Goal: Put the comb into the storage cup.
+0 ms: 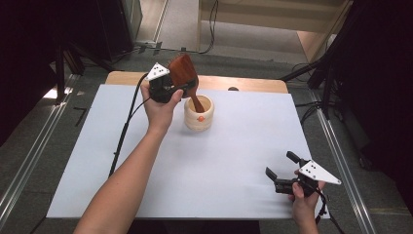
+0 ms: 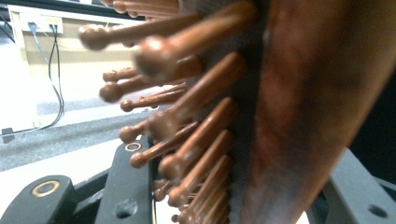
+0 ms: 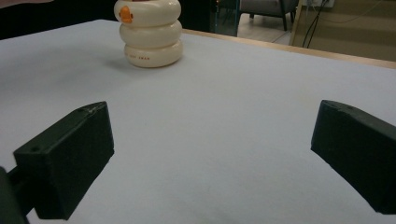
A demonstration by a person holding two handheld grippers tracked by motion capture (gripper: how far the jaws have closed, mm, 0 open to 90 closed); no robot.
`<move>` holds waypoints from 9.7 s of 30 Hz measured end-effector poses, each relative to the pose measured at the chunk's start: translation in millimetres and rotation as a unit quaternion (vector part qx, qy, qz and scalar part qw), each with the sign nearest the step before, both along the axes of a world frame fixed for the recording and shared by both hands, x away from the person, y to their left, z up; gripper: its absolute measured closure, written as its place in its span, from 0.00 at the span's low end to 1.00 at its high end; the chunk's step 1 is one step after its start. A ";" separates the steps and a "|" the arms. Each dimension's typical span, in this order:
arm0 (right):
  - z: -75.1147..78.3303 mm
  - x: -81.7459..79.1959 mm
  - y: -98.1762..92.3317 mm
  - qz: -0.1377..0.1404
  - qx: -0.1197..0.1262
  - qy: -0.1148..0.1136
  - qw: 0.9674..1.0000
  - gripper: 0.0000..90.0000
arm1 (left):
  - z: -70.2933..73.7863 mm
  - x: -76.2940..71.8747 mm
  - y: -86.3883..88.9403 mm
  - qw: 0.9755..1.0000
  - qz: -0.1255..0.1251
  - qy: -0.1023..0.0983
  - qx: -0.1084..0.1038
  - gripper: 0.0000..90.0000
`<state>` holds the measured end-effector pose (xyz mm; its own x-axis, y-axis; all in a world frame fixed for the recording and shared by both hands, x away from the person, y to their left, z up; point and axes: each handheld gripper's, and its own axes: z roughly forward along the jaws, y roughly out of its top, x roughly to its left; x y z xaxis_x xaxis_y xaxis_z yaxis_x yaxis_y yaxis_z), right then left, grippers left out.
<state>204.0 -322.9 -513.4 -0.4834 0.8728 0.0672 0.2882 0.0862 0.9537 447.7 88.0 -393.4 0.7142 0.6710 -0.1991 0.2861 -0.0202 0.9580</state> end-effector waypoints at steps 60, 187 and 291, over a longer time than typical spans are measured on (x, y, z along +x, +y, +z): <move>-0.6 1.0 -0.3 0.000 0.002 -0.003 1.000 0.00 | -48.0 15.3 -6.8 0.998 -0.004 0.062 -0.005 0.50; -1.3 1.1 3.3 -0.004 -0.012 -0.003 1.000 0.00 | -21.5 -107.6 102.2 0.999 0.018 -0.042 0.025 0.00; -1.2 0.8 -0.8 -0.011 0.003 -0.005 1.000 0.00 | -91.4 -205.8 216.9 0.993 0.086 -0.043 0.072 0.00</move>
